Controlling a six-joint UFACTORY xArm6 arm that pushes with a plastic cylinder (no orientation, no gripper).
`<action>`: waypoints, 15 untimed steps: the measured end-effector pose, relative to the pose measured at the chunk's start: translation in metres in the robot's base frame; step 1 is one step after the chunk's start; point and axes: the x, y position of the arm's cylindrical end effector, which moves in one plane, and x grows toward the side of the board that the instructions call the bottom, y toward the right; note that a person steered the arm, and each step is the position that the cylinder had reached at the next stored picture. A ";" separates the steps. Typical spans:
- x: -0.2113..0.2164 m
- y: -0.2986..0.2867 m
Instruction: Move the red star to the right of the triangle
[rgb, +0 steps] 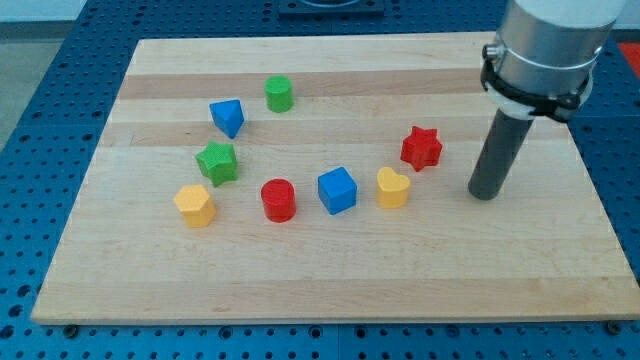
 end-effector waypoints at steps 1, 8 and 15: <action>-0.025 0.000; -0.037 -0.104; -0.105 -0.032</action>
